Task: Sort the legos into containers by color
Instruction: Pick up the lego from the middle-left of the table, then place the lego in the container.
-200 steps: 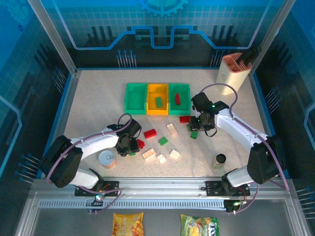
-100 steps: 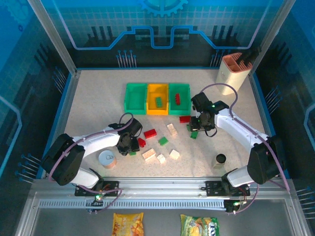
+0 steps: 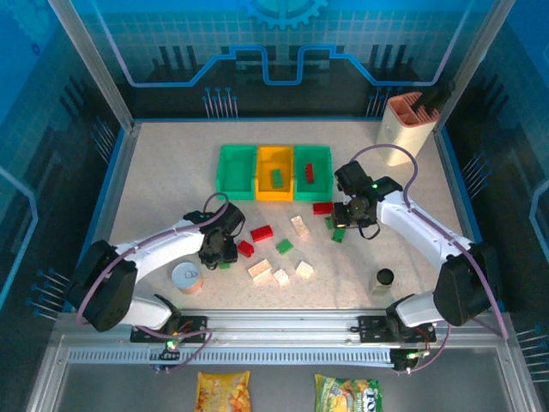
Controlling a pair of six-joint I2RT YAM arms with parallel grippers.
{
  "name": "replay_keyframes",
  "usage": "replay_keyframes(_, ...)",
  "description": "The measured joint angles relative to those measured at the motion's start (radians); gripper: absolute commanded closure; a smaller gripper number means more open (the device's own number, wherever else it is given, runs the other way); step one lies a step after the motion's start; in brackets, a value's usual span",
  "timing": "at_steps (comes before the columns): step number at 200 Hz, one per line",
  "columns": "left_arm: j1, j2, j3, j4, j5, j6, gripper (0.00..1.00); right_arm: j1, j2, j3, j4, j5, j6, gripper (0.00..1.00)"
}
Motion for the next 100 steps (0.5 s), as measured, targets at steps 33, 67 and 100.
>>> replay_keyframes(33,0.028,-0.014,0.107,-0.041,-0.016,0.045,0.64,0.0,-0.003,0.005,-0.006,0.002,0.0,0.57)
replay_keyframes(67,0.069,0.0,0.239,-0.056,-0.019,0.103,0.64,0.0,-0.011,0.005,-0.006,0.003,0.0,0.57)
replay_keyframes(100,0.087,0.103,0.402,-0.05,-0.018,0.159,0.64,0.0,-0.013,0.005,-0.006,0.002,0.007,0.57)
